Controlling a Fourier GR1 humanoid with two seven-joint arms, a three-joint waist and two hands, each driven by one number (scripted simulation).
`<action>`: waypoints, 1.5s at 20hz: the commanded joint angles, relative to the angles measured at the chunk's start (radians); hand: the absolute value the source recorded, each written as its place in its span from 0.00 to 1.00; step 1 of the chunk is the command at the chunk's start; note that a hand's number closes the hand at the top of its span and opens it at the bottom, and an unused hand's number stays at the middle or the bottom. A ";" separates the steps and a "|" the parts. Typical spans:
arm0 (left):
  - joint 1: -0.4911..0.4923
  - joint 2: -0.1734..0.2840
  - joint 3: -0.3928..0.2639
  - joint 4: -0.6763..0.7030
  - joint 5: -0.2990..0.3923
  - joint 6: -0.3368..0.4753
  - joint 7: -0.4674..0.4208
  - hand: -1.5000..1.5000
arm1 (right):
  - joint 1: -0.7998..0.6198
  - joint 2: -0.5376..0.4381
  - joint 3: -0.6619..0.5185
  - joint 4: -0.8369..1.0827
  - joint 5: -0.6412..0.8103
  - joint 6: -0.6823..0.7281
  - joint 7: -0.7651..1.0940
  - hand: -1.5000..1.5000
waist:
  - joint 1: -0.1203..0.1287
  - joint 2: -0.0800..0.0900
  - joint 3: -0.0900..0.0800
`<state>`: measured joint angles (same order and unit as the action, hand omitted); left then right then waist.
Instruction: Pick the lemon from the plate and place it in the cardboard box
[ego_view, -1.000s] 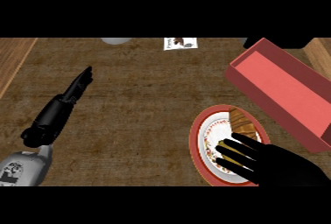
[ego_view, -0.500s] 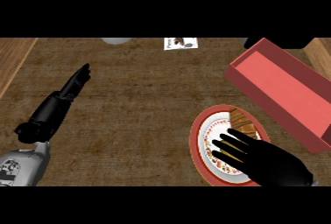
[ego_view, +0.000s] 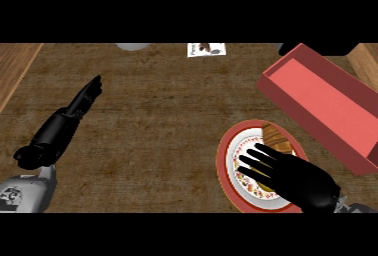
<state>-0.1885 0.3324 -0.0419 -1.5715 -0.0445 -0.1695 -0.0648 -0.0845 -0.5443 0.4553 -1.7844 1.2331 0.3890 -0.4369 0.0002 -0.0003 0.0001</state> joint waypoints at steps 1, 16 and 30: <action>-0.037 -0.055 -0.023 0.011 -0.050 0.015 0.035 0.50 | 0.006 0.042 0.016 0.040 0.055 -0.015 -0.029 0.00 | -0.002 0.000 0.000; 0.027 -0.055 0.053 -0.049 -0.056 -0.072 0.016 0.50 | -0.060 0.194 -0.033 0.324 0.210 -0.118 -0.045 0.00 | 0.004 0.000 0.000; -0.064 -0.085 0.084 0.048 -0.081 -0.075 0.007 0.50 | -0.109 0.206 -0.090 0.393 0.178 -0.387 -0.294 1.00 | -0.002 0.001 0.000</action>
<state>-0.2020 0.2539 0.0293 -1.5780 -0.1186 -0.2426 -0.0514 -0.1635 -0.3495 0.3977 -1.4124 1.4278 0.0483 -0.6801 0.0002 -0.0028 -0.0045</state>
